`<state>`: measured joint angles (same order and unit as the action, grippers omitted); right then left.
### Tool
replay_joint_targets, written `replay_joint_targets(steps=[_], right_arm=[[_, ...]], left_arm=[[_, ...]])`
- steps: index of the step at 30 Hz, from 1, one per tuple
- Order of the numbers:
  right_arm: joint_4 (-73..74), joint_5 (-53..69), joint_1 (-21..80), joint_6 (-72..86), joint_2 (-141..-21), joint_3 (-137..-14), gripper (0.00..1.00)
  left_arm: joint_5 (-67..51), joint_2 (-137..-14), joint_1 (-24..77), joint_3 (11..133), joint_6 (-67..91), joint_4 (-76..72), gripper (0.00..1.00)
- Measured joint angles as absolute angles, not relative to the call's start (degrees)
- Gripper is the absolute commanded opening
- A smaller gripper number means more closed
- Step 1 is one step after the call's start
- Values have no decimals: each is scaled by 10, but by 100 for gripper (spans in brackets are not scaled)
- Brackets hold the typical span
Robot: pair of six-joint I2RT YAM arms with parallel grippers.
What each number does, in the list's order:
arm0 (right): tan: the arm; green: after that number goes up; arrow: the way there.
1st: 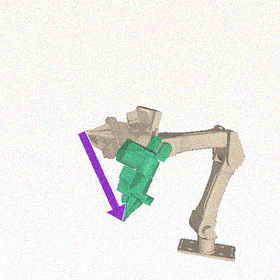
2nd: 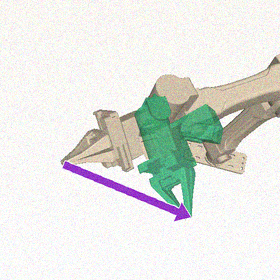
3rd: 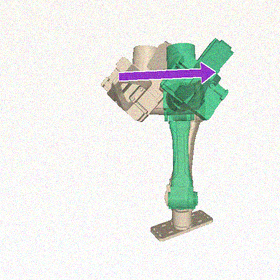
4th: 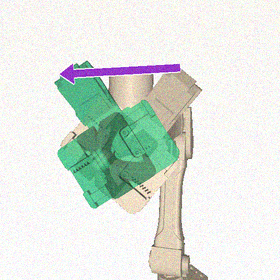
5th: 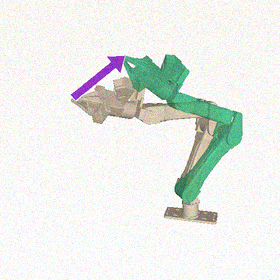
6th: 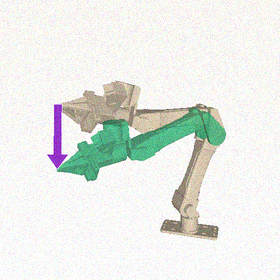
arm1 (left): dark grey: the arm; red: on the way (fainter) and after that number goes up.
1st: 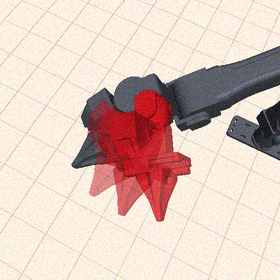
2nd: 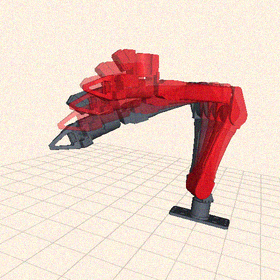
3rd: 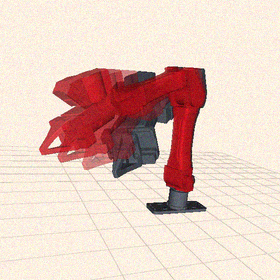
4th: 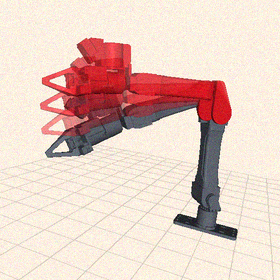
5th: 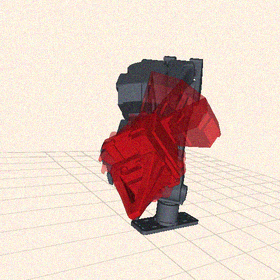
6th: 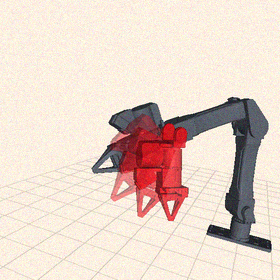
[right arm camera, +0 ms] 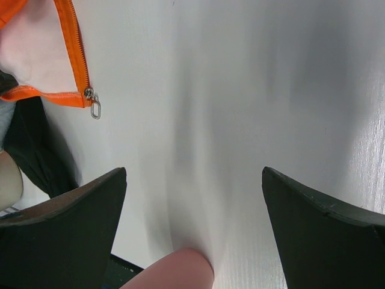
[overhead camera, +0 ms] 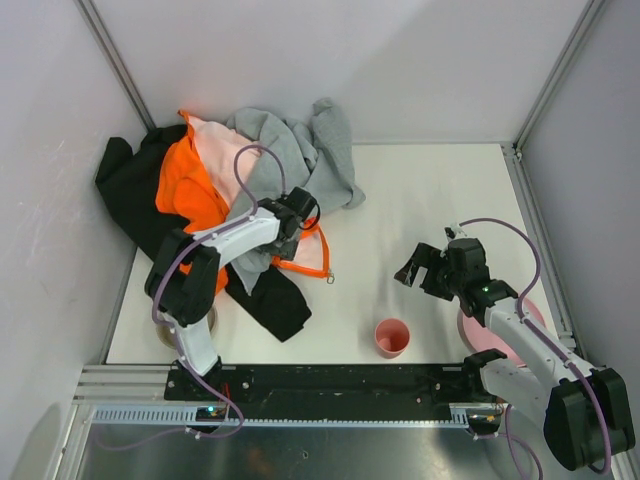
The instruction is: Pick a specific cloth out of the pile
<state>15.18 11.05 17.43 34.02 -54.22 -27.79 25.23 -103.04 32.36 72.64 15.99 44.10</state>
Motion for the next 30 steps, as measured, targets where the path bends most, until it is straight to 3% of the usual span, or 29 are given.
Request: replay_joint_targets(steps=[4,6,21,30], right_arm=[[152,110,174,338,-542,-278,99],[152,110,175,338,-542,-278,99],[151,115,175,327,-543,-278,99],[151,119,175,325,-548,-278,99]], left_arm=[[244,-1056,324,746,162,445,13],[241,-1064,324,755,161,449,4],[234,-1018,323,818,124,478,1],[236,-981,297,1031,63,485,1]])
